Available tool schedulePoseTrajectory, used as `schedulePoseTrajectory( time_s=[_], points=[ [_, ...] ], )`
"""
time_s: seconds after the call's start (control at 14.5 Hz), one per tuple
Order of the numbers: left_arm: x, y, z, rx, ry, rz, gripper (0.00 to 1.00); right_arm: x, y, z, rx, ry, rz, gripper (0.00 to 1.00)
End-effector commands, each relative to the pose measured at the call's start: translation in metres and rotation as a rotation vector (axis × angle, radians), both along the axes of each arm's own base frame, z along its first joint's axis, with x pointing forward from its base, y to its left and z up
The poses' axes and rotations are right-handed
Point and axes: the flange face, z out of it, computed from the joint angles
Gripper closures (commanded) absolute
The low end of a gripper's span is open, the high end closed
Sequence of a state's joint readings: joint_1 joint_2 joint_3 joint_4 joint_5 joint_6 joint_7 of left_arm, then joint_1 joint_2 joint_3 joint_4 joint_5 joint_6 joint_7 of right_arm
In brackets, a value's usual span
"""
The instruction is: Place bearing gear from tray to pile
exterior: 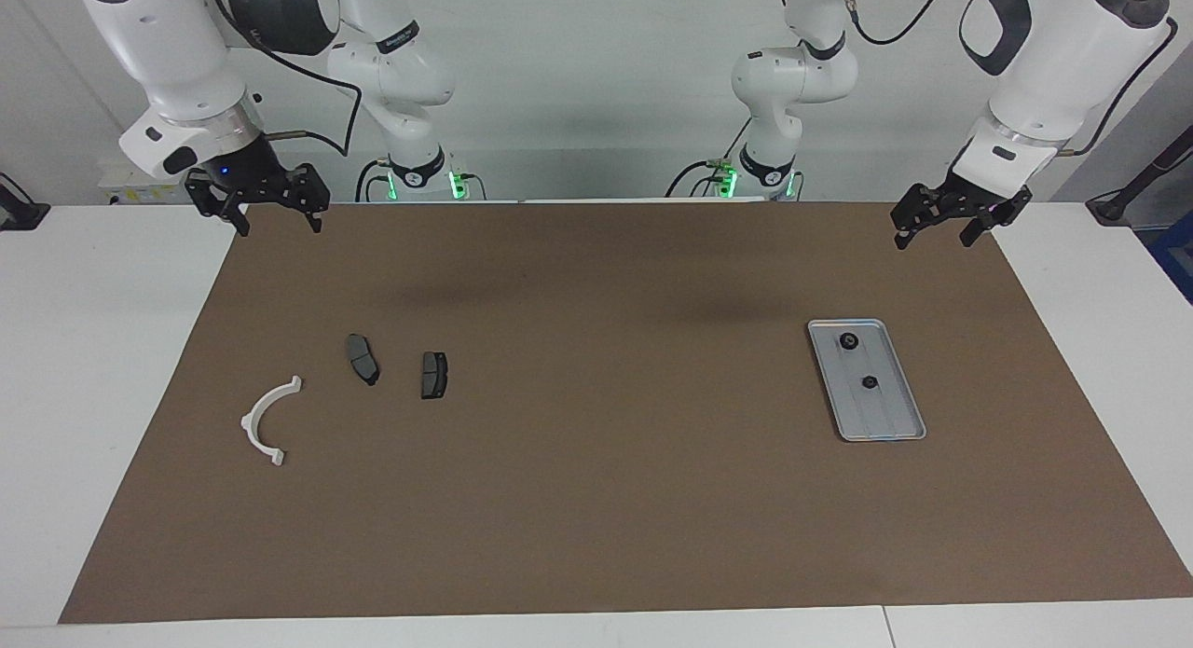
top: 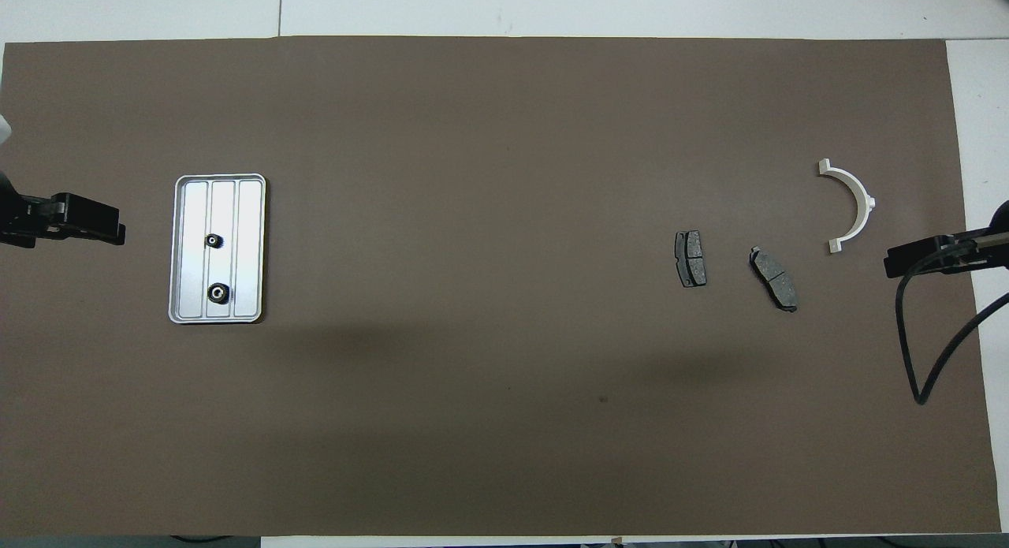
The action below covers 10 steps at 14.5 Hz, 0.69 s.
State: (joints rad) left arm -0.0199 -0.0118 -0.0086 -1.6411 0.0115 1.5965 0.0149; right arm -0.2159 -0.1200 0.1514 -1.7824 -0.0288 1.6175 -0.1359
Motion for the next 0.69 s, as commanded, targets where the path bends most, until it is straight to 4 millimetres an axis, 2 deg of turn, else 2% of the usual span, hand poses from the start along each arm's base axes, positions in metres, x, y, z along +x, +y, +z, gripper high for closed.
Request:
schedulePoseTrajectory(
  time_s=[0.0,0.62],
  points=[
    [0.0001,-0.0005,0.0055,0.014,-0.013,-0.013,0.0,-0.005,-0.0035,-0.0004,-0.006,-0.023,-0.009,0.0],
    [-0.0015,-0.008,0.0027,0.015,0.005,-0.009,0.0,-0.0052,-0.0035,-0.0005,-0.006,-0.021,-0.014,0.0]
  ],
)
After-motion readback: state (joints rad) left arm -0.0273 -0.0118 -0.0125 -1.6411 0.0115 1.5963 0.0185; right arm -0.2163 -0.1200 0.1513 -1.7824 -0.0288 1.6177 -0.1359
